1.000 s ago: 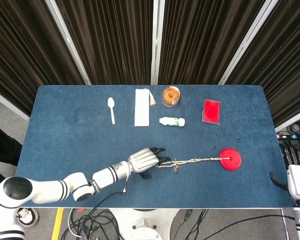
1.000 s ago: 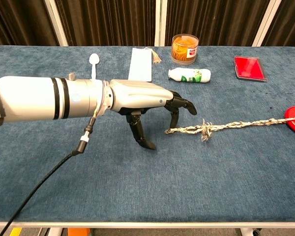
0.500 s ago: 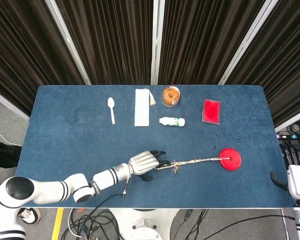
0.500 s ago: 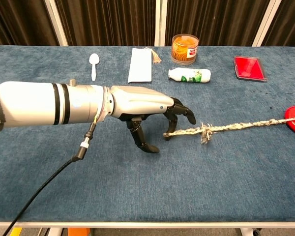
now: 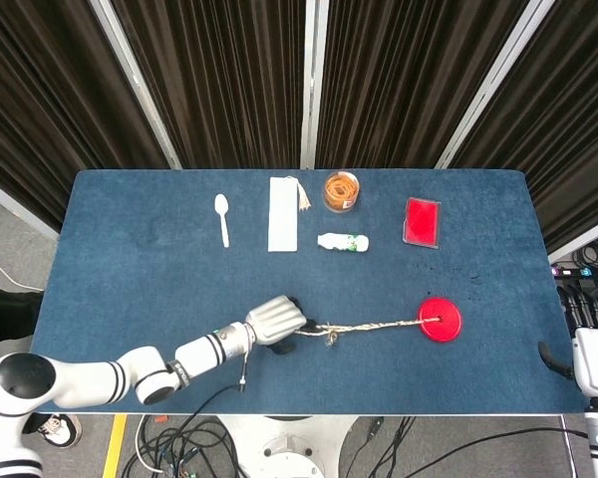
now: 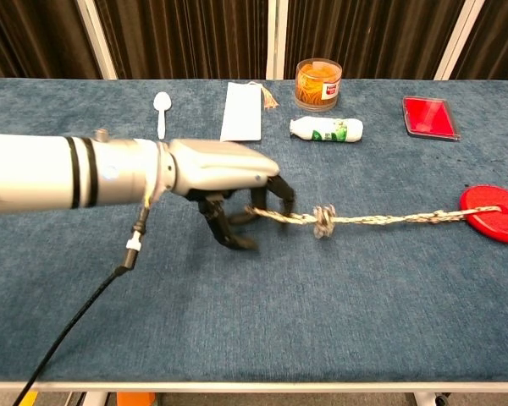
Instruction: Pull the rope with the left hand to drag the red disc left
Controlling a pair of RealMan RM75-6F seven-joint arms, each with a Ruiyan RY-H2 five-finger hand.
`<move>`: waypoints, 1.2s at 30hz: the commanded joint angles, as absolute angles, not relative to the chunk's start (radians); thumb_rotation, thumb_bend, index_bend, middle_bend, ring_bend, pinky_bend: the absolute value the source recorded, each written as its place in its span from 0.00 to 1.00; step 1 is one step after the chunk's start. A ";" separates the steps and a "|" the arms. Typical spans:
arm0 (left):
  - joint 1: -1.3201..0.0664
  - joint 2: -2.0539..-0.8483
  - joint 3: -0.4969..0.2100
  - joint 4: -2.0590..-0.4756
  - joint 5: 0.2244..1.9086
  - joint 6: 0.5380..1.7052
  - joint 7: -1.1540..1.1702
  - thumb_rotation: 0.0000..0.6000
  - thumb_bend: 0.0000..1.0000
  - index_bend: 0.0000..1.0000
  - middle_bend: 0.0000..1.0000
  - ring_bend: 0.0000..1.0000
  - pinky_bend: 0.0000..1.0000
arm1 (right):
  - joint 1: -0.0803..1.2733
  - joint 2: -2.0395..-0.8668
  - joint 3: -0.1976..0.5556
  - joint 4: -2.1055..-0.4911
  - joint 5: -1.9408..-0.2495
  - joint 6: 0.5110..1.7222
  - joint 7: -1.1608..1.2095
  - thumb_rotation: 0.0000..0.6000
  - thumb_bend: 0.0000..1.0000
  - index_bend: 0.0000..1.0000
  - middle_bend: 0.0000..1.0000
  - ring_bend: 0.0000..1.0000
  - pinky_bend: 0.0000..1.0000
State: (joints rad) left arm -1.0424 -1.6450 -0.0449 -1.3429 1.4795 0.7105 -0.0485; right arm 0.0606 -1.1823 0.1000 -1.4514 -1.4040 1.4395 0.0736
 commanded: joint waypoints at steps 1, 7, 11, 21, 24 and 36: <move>-1.010 -1.585 -0.045 -1.353 1.477 0.770 0.031 1.00 0.34 0.68 0.85 0.62 0.56 | 0.061 -1.182 0.100 -1.452 -1.405 1.439 0.074 1.00 0.23 0.00 0.05 0.00 0.00; -0.913 -1.425 -0.076 -1.331 1.404 0.902 0.144 1.00 0.34 0.76 0.86 0.64 0.61 | 0.061 -1.178 0.104 -1.456 -1.403 1.443 0.073 1.00 0.23 0.00 0.06 0.00 0.00; -0.826 -1.320 -0.089 -1.307 1.295 0.958 0.204 1.00 0.35 0.77 0.86 0.64 0.61 | 0.062 -1.180 0.106 -1.454 -1.401 1.440 0.075 1.00 0.23 0.00 0.06 0.00 0.00; -0.608 -1.161 -0.094 -1.294 1.153 1.117 0.198 1.00 0.35 0.78 0.87 0.65 0.61 | 0.069 -1.181 0.105 -1.473 -1.411 1.442 0.056 1.00 0.23 0.00 0.06 0.00 0.00; -0.565 -1.143 -0.085 -1.298 1.161 1.146 0.174 1.00 0.35 0.78 0.87 0.65 0.61 | 0.072 -1.183 0.103 -1.479 -1.416 1.438 0.048 1.00 0.23 0.00 0.06 0.00 0.00; -0.482 -1.090 -0.127 -1.288 1.123 1.200 0.165 1.00 0.36 0.80 0.87 0.65 0.61 | 0.074 -1.187 0.101 -1.479 -1.411 1.434 0.041 1.00 0.23 0.00 0.06 0.00 0.00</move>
State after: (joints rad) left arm -0.4869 -1.0962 -0.1251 -1.2804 1.1161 1.2025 0.1704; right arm 0.0733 -1.1861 0.1014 -1.4797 -1.4111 1.4349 0.0410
